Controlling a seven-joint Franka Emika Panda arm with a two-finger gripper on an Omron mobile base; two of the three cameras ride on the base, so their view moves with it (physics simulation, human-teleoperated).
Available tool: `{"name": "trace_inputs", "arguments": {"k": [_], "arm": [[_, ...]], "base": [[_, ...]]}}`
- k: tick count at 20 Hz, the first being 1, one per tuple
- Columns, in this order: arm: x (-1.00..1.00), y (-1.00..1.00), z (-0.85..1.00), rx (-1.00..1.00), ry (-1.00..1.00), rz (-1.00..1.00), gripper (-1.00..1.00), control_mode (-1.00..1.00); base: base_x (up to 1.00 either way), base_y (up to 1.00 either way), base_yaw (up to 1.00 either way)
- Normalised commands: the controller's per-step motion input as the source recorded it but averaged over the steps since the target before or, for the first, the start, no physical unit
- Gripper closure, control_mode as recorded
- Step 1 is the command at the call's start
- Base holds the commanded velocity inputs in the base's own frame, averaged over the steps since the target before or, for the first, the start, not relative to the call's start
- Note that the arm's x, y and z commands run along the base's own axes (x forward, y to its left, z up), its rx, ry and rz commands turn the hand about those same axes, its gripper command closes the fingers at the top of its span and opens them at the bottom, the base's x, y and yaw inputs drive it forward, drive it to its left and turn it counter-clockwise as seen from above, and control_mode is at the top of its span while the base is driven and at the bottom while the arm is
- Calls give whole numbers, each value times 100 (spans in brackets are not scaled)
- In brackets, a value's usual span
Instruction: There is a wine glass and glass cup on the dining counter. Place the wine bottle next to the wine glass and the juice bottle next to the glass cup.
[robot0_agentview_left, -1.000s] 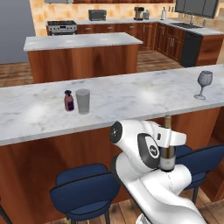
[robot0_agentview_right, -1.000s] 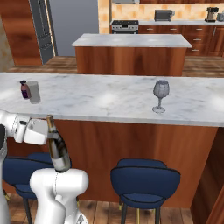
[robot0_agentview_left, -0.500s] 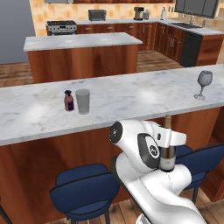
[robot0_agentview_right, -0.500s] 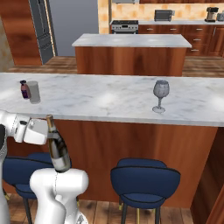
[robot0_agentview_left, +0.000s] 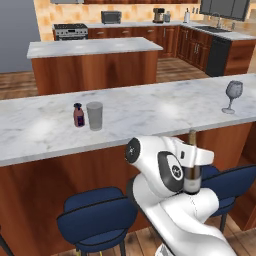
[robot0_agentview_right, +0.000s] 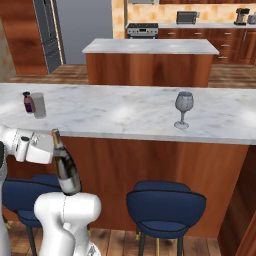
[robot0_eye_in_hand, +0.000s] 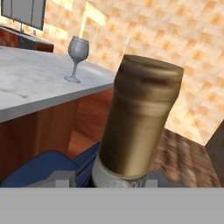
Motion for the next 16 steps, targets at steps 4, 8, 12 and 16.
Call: {"name": "trace_inputs", "arguments": {"k": [4, 8, 12, 16], "arm": [[-1, 5, 49, -4, 3, -2, 100, -100], [0, 7, 58, -6, 1, -6, 100, -100], [2, -1, 64, 0, 1, -8, 100, -100], [6, -13, 47, 0, -1, -2, 100, -100]], "base": [[0, 0, 0], [0, 0, 0], [0, 0, 0], [0, 0, 0]]}}
